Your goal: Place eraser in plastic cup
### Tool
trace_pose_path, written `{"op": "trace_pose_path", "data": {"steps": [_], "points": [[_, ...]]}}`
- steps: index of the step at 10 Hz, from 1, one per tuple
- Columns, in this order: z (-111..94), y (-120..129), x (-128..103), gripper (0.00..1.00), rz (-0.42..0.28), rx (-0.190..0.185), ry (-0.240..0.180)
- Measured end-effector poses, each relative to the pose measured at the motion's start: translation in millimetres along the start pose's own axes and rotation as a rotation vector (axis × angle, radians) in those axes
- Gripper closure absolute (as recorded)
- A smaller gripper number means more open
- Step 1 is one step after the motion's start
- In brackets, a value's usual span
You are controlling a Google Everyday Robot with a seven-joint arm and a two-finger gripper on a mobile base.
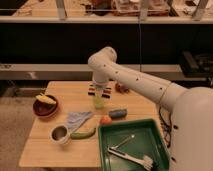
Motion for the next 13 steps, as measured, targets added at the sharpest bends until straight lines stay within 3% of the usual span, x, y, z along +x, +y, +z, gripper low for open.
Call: {"op": "trace_pose_path", "data": {"steps": [7, 9, 13], "points": [[44.2, 20.7, 2.9, 1.0, 0.014, 0.053, -0.001], [49.1, 23.6, 2.5, 0.86, 0.021, 0.067, -0.004], [57.9, 21.5, 4.5, 0.45, 0.016, 0.092, -0.016]]}}
